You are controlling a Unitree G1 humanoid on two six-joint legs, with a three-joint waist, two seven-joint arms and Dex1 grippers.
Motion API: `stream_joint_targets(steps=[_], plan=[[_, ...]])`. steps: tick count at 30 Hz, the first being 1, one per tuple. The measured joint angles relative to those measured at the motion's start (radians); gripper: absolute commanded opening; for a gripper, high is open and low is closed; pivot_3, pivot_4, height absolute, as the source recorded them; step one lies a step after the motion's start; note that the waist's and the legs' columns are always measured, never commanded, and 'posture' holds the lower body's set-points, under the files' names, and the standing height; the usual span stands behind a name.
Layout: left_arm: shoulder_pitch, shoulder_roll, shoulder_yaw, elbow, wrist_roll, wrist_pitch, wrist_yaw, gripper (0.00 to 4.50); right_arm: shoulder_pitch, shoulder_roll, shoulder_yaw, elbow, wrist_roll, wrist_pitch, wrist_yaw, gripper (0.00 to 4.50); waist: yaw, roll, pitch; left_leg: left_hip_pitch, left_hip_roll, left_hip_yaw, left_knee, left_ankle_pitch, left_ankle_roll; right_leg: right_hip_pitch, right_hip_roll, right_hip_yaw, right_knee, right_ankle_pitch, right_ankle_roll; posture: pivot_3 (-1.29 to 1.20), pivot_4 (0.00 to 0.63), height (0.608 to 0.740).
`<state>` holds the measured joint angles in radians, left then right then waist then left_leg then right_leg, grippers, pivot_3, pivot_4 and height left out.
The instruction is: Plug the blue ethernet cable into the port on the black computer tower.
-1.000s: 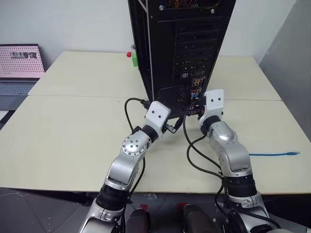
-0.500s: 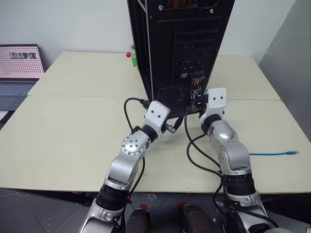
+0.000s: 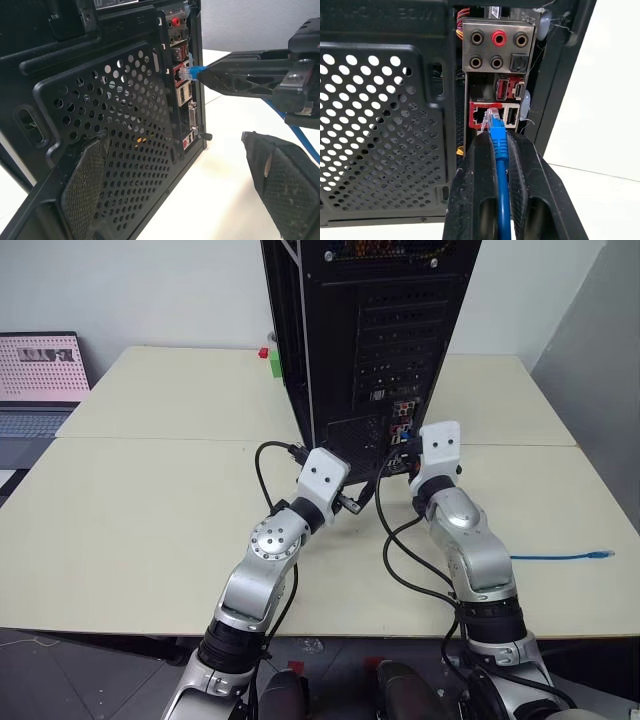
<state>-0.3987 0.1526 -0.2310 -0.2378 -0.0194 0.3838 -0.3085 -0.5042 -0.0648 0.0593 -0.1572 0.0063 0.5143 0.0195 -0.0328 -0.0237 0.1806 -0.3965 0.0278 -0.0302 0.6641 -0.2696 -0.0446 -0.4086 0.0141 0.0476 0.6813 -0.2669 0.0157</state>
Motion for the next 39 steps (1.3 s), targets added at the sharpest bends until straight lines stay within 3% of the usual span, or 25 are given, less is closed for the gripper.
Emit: stream_joint_targets(steps=[39], plan=[[0.006, 0.004, 0.0, 0.0, 0.014, 0.0, -0.006, 4.46, 0.006, 0.03, -0.006, -0.033, 0.014, 0.039, 0.002, 0.02, 0.001, 0.0, 0.0, -0.001, 0.0, 0.0, 0.0, 0.0, 0.0, -0.001, 0.0, 0.0, -0.001, 0.0, 0.0, 0.0, 0.15, 0.74]])
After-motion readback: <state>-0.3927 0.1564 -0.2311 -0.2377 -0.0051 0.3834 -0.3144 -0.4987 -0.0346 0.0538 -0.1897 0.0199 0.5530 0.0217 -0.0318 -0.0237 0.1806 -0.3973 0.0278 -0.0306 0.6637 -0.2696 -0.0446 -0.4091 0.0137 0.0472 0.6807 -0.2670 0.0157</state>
